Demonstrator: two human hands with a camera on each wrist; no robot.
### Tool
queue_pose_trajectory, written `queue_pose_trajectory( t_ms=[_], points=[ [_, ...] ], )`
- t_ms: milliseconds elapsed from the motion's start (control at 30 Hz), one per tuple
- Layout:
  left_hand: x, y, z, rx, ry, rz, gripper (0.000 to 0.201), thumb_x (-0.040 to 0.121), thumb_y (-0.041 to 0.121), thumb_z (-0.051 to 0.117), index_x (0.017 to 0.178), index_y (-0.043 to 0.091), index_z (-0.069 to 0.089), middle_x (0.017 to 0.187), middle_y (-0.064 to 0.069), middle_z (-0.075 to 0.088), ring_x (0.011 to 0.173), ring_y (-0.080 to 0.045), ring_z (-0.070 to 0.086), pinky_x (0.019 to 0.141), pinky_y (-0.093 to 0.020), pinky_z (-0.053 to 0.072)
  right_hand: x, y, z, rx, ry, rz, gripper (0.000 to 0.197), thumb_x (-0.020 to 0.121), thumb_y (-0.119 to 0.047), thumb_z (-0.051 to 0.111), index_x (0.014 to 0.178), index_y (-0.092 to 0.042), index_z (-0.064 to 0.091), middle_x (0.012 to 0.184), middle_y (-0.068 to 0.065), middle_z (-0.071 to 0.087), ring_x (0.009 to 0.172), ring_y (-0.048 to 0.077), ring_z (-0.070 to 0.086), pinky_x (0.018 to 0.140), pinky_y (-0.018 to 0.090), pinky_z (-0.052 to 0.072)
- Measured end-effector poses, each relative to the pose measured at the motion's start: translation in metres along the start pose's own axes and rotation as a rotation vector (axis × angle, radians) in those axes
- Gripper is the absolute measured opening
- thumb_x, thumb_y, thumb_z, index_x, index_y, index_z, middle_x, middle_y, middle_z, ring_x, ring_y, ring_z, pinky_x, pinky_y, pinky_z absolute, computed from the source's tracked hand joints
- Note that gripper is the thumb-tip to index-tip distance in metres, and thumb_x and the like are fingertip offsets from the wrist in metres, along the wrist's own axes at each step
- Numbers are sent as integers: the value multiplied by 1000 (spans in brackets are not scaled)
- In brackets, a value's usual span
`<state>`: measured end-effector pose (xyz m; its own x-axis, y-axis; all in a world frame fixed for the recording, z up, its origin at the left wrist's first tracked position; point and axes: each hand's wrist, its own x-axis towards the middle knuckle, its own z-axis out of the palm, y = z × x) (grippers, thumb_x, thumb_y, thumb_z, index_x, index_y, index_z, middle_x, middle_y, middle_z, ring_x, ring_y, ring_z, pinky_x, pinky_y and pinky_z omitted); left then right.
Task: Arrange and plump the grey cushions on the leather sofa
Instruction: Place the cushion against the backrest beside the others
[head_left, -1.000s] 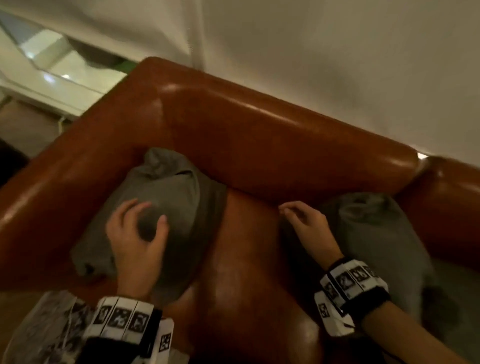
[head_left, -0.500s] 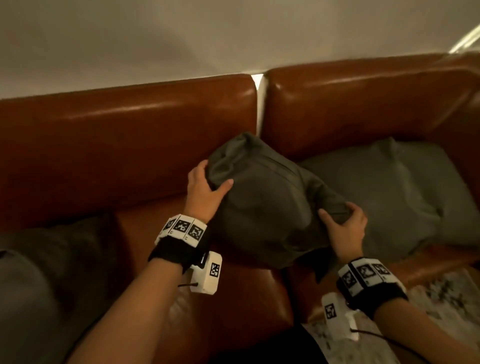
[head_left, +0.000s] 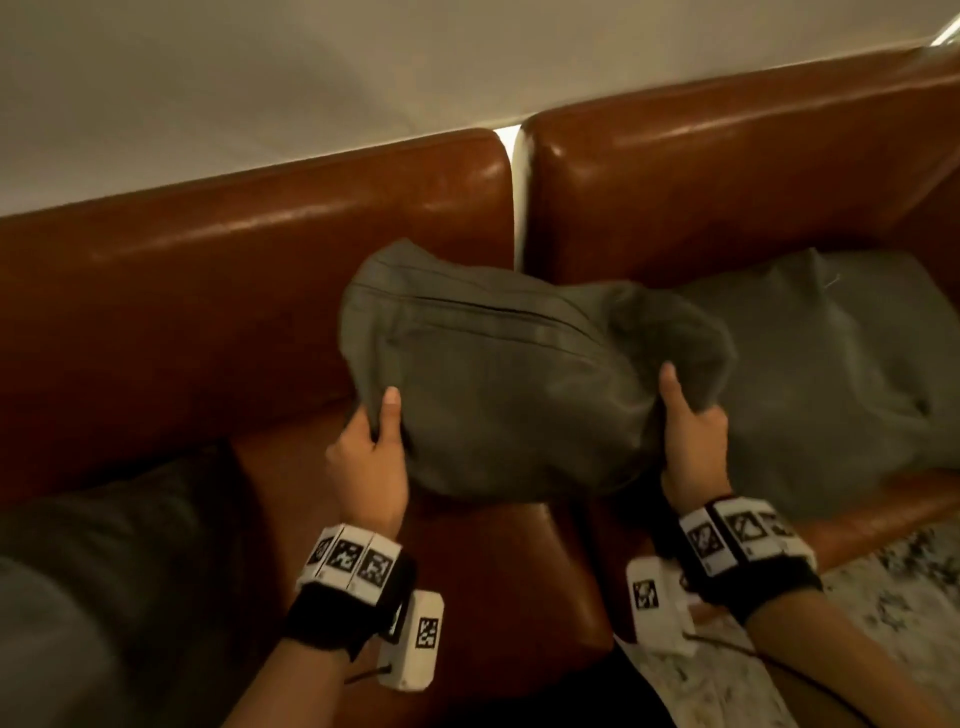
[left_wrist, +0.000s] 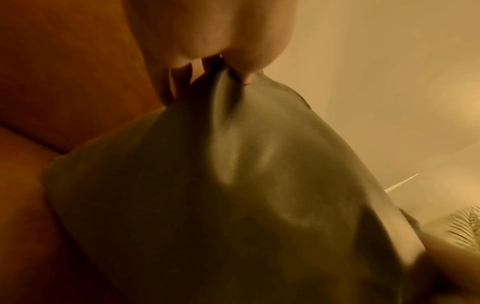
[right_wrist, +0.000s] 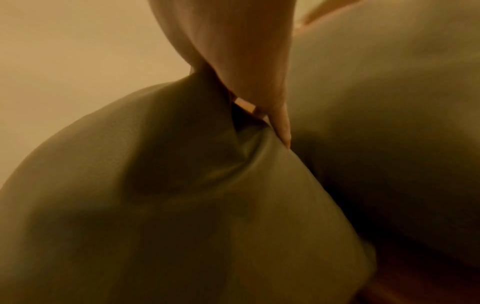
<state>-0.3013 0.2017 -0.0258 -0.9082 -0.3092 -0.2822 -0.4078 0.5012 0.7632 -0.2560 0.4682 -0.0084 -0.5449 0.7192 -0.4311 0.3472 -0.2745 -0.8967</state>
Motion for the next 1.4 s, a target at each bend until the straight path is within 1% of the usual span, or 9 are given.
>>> queue_pose_trajectory(
  t_ms=[167, 300, 433, 667, 767, 900, 1067, 1267, 1400],
  points=[
    [1, -46, -37, 100, 214, 84, 67, 91, 59, 50, 67, -2, 63, 67, -23, 64, 68, -40, 62, 69, -47, 50, 38, -26, 73, -184, -318, 6, 63, 62, -54, 81, 114, -20, 70, 109, 4, 74, 102, 21, 70, 95, 45, 54],
    [16, -80, -43, -27, 100, -133, 51, 80, 48, 74, 106, 6, 62, 114, -18, 59, 107, -35, 60, 95, -42, 46, 47, 0, 101, -232, -447, 152, 94, 46, -57, 88, 130, -24, 60, 118, 3, 70, 105, 26, 67, 97, 48, 51],
    [34, -82, -46, -482, -119, -282, 84, 74, 48, 80, 143, 30, 36, 140, 5, 50, 125, -16, 52, 108, -38, 41, 28, 12, 89, -93, -389, 234, 58, 78, -44, 75, 130, -23, 58, 122, 7, 68, 106, 23, 67, 92, 41, 52],
    [21, -64, -67, -354, 2, -256, 54, 100, 47, 46, 144, 16, 48, 144, -5, 53, 135, -24, 46, 101, -23, 31, -7, 15, 91, -135, -452, 312, 63, 78, -54, 71, 131, -23, 55, 120, -3, 68, 107, 17, 63, 91, 37, 49],
    [33, -82, -80, -392, 54, -273, 67, 92, 62, 51, 147, 24, 44, 147, 0, 50, 137, -22, 44, 114, -33, 32, -20, 25, 108, -236, -496, 310, 62, 74, -55, 75, 126, -26, 58, 117, -3, 68, 106, 19, 64, 98, 46, 49],
    [68, -121, -86, -372, -63, -395, 114, 47, 97, 55, 146, 43, 38, 148, 5, 51, 135, -26, 48, 112, -51, 39, -29, 34, 142, -302, -443, 339, 73, 71, -57, 77, 131, -25, 51, 119, -2, 62, 106, 23, 59, 98, 46, 47],
    [70, -103, -92, -388, -139, -405, 94, 64, 85, 59, 146, 46, 35, 148, 6, 50, 133, -27, 48, 111, -56, 36, -18, 33, 145, -317, -453, 366, 85, 70, -59, 76, 140, -21, 45, 131, 3, 58, 116, 28, 56, 105, 51, 42],
    [46, -79, -111, -407, 222, -256, 97, 83, 45, 73, 156, 31, 11, 162, -2, 26, 146, -23, 30, 118, -47, 29, -17, 9, 121, -352, -659, 309, 89, 76, -71, 64, 148, -29, 35, 140, -11, 47, 126, 15, 45, 112, 42, 29],
    [15, -24, -120, -66, 371, 216, 49, 90, 26, 66, 135, 15, 49, 143, -12, 43, 135, -29, 36, 107, -36, 31, -17, -39, 88, -587, -621, 54, 55, 94, -41, 58, 142, -17, 43, 134, 3, 55, 118, 19, 55, 95, 33, 44]
  ],
)
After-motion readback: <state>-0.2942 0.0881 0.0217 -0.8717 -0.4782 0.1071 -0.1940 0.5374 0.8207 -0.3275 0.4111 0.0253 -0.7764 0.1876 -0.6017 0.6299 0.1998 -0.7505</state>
